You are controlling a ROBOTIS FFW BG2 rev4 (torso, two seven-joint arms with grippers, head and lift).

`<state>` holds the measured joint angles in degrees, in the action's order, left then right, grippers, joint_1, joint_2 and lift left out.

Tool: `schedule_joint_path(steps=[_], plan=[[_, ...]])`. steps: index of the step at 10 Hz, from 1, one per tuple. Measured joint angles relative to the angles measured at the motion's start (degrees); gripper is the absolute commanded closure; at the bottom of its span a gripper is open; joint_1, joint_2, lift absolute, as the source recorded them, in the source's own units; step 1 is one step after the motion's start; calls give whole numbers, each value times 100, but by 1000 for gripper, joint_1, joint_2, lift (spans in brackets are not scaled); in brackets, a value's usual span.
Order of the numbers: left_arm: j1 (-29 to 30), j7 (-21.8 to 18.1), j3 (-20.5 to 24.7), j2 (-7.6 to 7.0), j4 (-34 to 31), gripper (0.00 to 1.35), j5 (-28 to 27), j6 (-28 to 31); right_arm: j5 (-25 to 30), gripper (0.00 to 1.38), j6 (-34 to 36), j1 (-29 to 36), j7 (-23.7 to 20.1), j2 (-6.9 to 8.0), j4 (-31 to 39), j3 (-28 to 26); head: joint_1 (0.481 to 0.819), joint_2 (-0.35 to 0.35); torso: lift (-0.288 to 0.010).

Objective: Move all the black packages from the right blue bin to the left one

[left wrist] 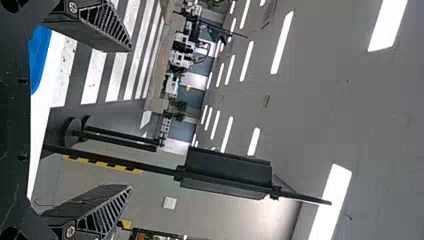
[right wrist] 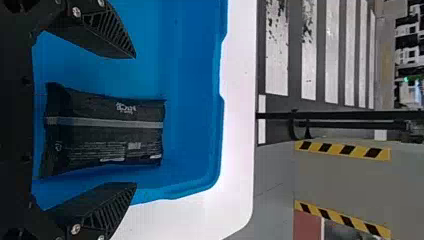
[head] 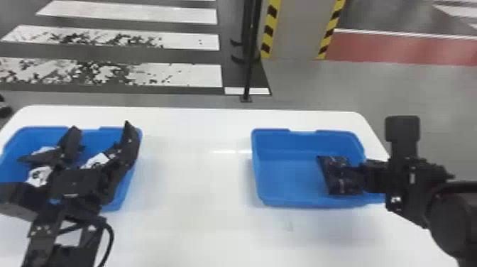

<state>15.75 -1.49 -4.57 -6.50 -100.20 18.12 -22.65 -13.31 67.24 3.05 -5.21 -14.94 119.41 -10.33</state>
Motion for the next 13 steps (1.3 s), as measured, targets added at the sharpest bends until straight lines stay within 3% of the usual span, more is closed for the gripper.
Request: schedule_joint_path(steps=[4,7,8,9,11,12,13], plan=[[-14,-26,-20,0,0,94,19,92,-82,127,-29,-267,2,0,-788,127,695,-122,-168],[-18,-41,-43,-9,0,94,38,129,-77,128,-114,-315,27,0,-990,192,695,-122,-168],[-17,-44,-43,-9,0,94,51,146,-72,188,-88,-319,68,2,-1026,219,695,-123,-168],[-15,-51,-37,-11,0,94,60,162,-90,361,-33,-330,82,6,-1081,230,695,-123,-168],[-9,-143,-27,-14,0,94,128,257,-182,992,48,-389,33,4,-1261,233,695,-122,-168],[-11,-161,-24,-17,0,94,165,314,-208,1205,39,-442,-95,-9,-1361,254,695,-118,-168],[-13,-166,-20,-14,0,96,175,324,-276,1205,-87,-478,-193,-23,-1457,290,695,-109,-168]])
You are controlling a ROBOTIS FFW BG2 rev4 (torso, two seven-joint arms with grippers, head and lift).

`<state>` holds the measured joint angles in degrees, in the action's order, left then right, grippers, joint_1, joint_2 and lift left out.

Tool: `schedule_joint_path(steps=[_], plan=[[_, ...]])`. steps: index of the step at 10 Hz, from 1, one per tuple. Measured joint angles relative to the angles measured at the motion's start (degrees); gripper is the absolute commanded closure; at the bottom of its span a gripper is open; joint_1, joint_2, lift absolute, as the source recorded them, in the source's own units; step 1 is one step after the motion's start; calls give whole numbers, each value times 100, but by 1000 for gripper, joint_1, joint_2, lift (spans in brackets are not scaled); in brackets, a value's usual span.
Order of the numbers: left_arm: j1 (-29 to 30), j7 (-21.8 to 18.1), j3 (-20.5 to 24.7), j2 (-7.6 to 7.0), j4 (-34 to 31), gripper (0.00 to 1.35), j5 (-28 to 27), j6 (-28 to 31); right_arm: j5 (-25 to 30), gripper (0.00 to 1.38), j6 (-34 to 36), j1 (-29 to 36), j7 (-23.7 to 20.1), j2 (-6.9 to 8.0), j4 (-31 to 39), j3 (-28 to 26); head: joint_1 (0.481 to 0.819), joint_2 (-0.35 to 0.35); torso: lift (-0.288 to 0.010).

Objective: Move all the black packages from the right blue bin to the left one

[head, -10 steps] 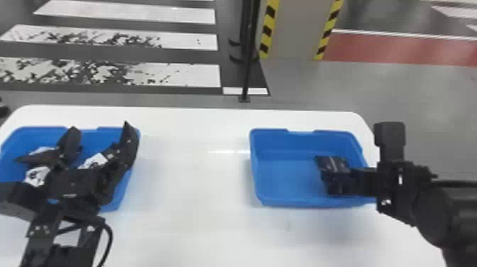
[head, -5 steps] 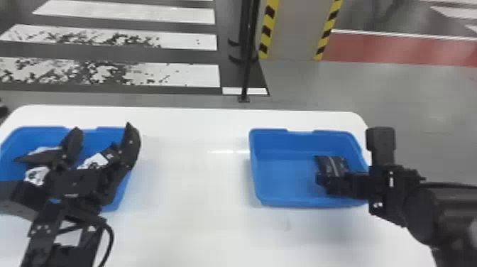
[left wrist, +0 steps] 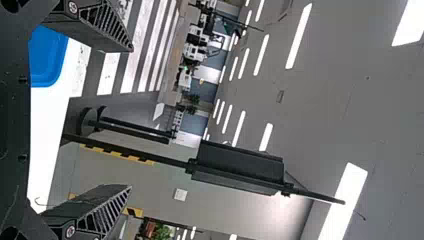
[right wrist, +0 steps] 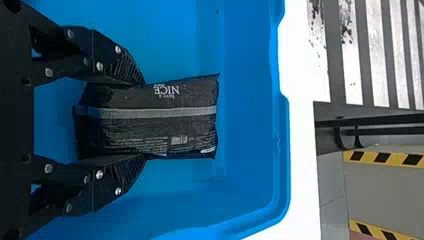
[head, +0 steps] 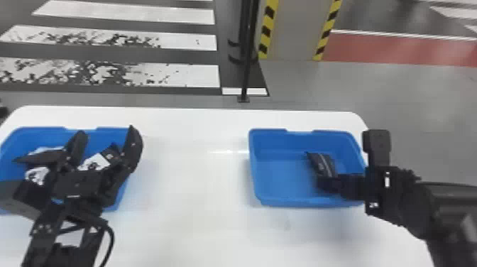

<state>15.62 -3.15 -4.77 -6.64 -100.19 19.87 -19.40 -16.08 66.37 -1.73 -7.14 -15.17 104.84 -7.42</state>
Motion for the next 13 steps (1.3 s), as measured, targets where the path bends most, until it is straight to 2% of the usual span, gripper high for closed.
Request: schedule_joint_path(steps=[4,7,8,10,11,13], plan=[[13,-1,23,6,0,101,25,-58,-333,1207,-937,42,-463,-11,-180,91,695,-67,-168],[-12,-4,-53,-1,-44,101,204,-135,-624,1207,-1863,134,-1043,-84,30,252,695,-25,-168],[-25,-26,-185,-25,-117,101,465,-127,-761,1207,-2262,109,-1296,-140,167,434,695,-13,-168],[-124,-108,-805,-153,-259,102,1497,-99,-994,1205,-3045,-143,-1730,-284,281,1051,692,23,-168],[-201,-140,-1130,-223,-326,102,1843,-45,-1098,1205,-3260,-249,-1761,-335,333,1368,678,28,-168],[-301,-212,-1505,-303,-389,102,2142,163,-1344,1205,-3449,-369,-1756,-386,323,1897,678,34,-168]])
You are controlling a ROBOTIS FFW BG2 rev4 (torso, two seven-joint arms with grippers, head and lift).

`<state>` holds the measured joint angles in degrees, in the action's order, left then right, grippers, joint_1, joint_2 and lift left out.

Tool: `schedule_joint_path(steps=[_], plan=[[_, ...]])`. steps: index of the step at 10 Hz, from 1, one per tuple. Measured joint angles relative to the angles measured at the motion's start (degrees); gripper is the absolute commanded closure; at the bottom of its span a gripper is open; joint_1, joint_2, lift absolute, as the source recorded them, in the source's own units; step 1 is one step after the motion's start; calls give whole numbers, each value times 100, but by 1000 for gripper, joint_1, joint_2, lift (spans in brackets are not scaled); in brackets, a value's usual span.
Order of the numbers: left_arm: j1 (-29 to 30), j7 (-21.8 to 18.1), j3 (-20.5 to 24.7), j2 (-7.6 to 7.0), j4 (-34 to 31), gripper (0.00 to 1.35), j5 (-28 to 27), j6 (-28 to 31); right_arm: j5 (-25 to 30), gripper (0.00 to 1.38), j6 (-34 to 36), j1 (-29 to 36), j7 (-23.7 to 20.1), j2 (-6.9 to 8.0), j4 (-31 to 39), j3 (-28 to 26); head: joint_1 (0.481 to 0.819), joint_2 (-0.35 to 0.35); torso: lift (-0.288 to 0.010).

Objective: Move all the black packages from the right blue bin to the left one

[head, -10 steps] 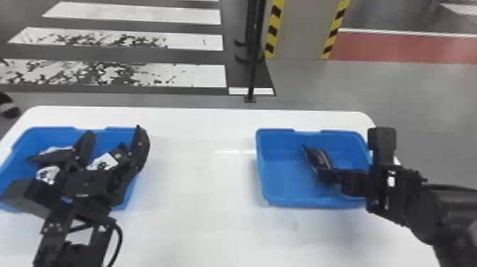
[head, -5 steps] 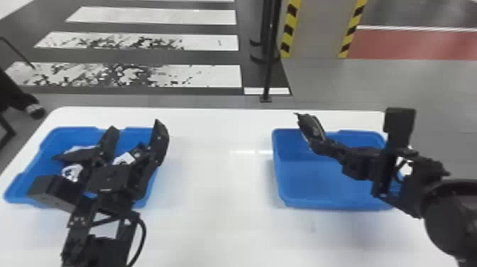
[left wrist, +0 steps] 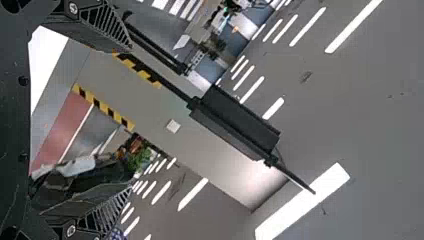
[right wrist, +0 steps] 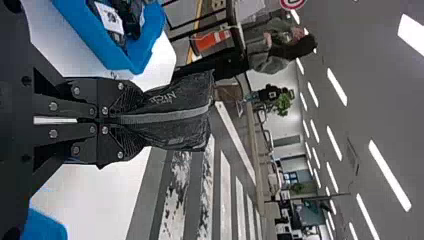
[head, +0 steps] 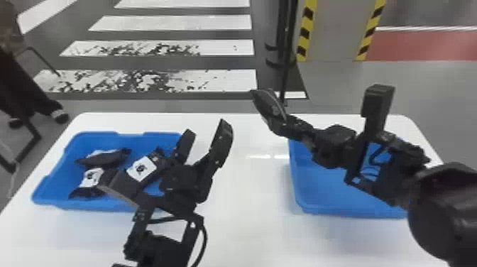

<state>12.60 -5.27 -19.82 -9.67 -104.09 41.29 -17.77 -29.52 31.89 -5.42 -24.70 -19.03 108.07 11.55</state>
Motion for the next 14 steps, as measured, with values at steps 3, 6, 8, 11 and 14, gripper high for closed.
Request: schedule_joint_path(steps=[3,6,8,11,14], plan=[[-23,-1,-101,-17,-4,102,-30,69,-327,1205,-25,-86,0,-39,-41,667,695,90,-168],[-10,0,15,4,-4,102,-198,100,-604,1205,-25,-117,-8,-83,47,1118,695,139,-168],[19,-14,137,27,-4,456,-310,168,-676,1205,-23,-128,-28,-116,65,1279,695,165,-168],[121,-163,370,69,-180,1236,-343,848,-716,1205,-22,-133,-42,-132,94,1302,695,162,-168],[168,-94,568,102,-252,1204,-581,658,-730,1205,-24,-121,-62,-129,112,1302,695,187,-168]])
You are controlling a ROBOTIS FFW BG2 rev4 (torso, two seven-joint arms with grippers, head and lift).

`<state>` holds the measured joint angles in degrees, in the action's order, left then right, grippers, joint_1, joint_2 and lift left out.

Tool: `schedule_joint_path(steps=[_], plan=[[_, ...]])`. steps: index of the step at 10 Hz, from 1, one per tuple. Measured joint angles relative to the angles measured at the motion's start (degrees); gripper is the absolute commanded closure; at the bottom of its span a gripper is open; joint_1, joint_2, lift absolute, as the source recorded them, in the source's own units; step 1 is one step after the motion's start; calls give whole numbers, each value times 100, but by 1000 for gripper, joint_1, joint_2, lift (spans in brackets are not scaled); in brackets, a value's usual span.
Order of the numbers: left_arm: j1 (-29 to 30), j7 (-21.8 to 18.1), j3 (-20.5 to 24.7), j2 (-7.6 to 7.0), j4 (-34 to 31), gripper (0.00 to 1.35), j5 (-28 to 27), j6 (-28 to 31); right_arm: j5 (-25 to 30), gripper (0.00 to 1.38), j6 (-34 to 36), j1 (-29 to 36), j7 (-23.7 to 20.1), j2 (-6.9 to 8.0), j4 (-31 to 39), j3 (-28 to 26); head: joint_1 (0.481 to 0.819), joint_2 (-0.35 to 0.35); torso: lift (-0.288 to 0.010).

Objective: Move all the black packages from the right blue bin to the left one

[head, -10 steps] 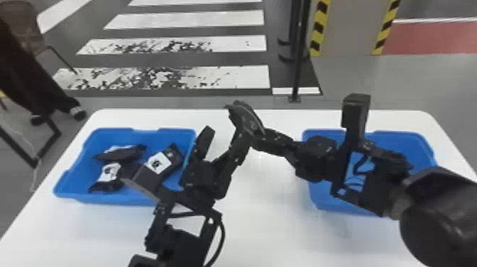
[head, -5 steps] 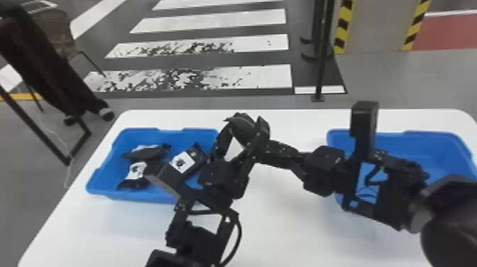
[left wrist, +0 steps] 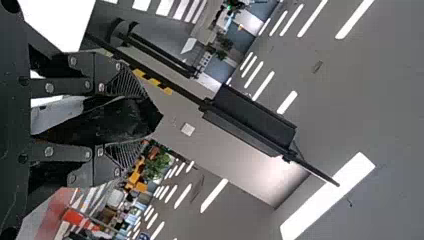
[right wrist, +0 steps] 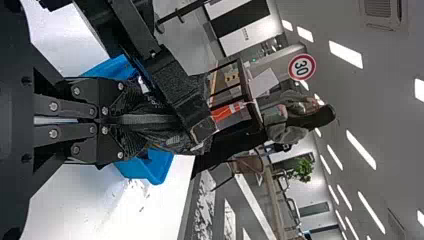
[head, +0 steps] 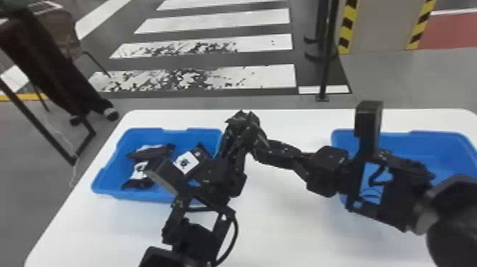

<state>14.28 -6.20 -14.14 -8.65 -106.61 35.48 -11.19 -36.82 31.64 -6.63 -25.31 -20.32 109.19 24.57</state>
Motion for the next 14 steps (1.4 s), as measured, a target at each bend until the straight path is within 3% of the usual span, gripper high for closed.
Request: schedule_joint_path(steps=[2,3,4,5,7,9,10,11,12,14], plan=[[25,-31,47,11,6,1204,64,-18,-16,1181,-21,3,0,1,-28,0,695,194,-168],[20,-73,70,12,6,1204,77,80,-26,782,-80,-9,0,2,-74,0,695,190,-168],[9,-77,120,22,12,1204,60,142,-60,225,-237,-36,-25,12,-174,0,695,190,-168],[-15,-68,315,49,121,1204,-103,148,-92,16,-418,-52,-61,23,-305,-2,695,195,-168],[-235,-49,1157,144,855,1204,-749,-196,-128,87,-583,-28,-89,22,-451,-51,695,272,-168],[-485,140,2188,239,1512,1197,-1950,-440,-129,82,-592,116,-117,-27,-417,-220,695,350,-168],[-548,262,2439,233,1667,912,-2334,-490,-127,64,-649,209,-140,-40,-400,-353,695,350,-168],[-559,356,2465,219,1769,401,-2271,-568,-92,58,-796,286,-206,-45,-400,-478,695,350,-168],[-550,273,2323,199,1809,28,-1858,-582,48,58,-905,370,-259,-47,-346,-650,695,350,-168],[-549,-44,2031,180,1814,24,-1362,-867,317,58,-942,646,-272,-16,-120,-1092,695,307,-168]])
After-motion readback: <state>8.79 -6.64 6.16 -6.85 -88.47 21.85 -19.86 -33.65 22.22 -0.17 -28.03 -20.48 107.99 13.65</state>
